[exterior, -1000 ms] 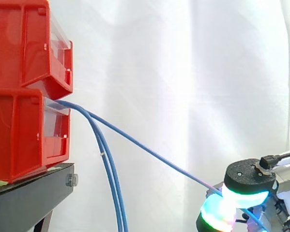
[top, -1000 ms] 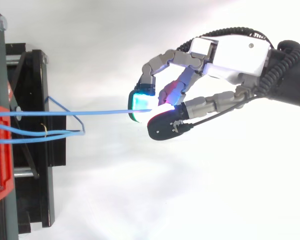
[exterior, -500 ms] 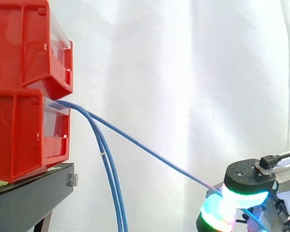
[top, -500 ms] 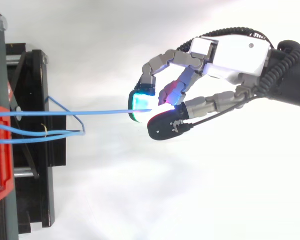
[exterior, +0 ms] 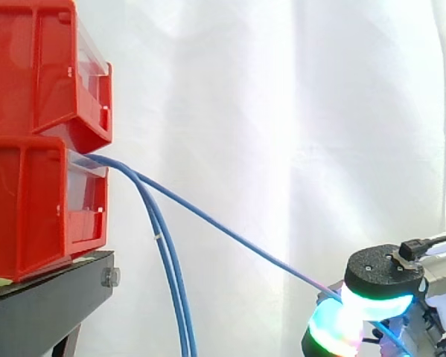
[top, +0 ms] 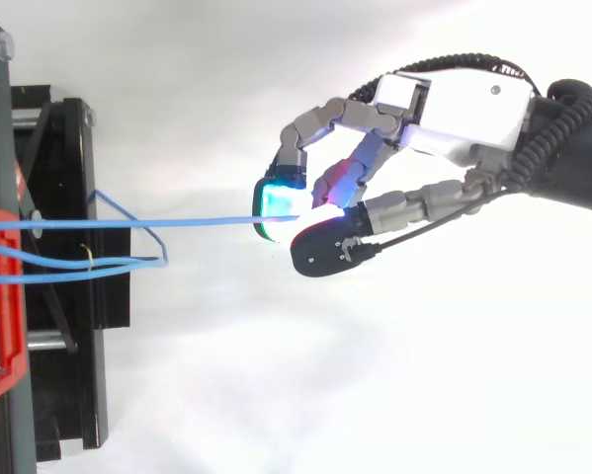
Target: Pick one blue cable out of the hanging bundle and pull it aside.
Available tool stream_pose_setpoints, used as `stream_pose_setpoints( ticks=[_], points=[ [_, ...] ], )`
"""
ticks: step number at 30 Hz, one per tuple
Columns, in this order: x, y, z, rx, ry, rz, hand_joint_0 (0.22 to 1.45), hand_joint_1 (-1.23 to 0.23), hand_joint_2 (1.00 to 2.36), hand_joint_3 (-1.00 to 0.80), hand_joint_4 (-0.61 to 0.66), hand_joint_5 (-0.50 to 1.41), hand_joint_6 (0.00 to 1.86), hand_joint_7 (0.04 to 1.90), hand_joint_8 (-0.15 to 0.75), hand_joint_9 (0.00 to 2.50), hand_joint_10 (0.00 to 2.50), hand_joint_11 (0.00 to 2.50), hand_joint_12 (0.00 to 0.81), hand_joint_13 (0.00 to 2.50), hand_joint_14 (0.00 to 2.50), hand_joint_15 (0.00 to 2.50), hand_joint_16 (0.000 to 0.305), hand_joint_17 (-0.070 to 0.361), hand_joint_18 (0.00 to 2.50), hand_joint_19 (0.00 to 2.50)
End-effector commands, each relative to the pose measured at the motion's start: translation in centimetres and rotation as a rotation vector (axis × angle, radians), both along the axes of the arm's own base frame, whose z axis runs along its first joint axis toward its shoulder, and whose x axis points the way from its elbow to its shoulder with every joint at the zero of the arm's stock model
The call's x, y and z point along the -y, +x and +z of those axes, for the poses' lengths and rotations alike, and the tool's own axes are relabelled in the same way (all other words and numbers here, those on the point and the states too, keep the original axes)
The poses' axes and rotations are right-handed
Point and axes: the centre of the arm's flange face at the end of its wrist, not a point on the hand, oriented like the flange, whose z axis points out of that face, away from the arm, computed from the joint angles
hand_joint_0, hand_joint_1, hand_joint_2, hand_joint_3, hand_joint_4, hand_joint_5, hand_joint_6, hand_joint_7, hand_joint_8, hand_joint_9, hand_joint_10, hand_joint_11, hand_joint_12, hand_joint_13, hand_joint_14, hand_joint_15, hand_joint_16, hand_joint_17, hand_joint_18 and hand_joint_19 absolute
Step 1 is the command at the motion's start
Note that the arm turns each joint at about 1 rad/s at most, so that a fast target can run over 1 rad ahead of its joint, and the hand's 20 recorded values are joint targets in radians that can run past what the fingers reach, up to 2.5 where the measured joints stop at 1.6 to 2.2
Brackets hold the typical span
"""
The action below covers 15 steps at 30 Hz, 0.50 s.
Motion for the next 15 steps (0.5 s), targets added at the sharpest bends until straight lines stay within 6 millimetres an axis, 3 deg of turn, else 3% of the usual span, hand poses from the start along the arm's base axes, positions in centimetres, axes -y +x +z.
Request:
stream_pose_setpoints(
  ticks=[1,15],
  points=[
    [-0.1,0.0,-0.04,-0.001,0.001,0.001,0.59,-0.72,1.01,-0.16,-0.08,-0.02,0.86,1.05,0.238,1.23,0.02,0.54,0.242,0.83,0.02,0.41,0.046,0.104,0.75,0.47],
    [0.0,0.03,0.02,0.001,0.001,0.0,0.59,-0.72,1.01,-0.16,-0.08,-0.02,0.86,1.05,0.238,1.23,0.02,0.55,0.241,0.84,0.01,0.42,0.046,0.103,0.75,0.47]
  ],
)
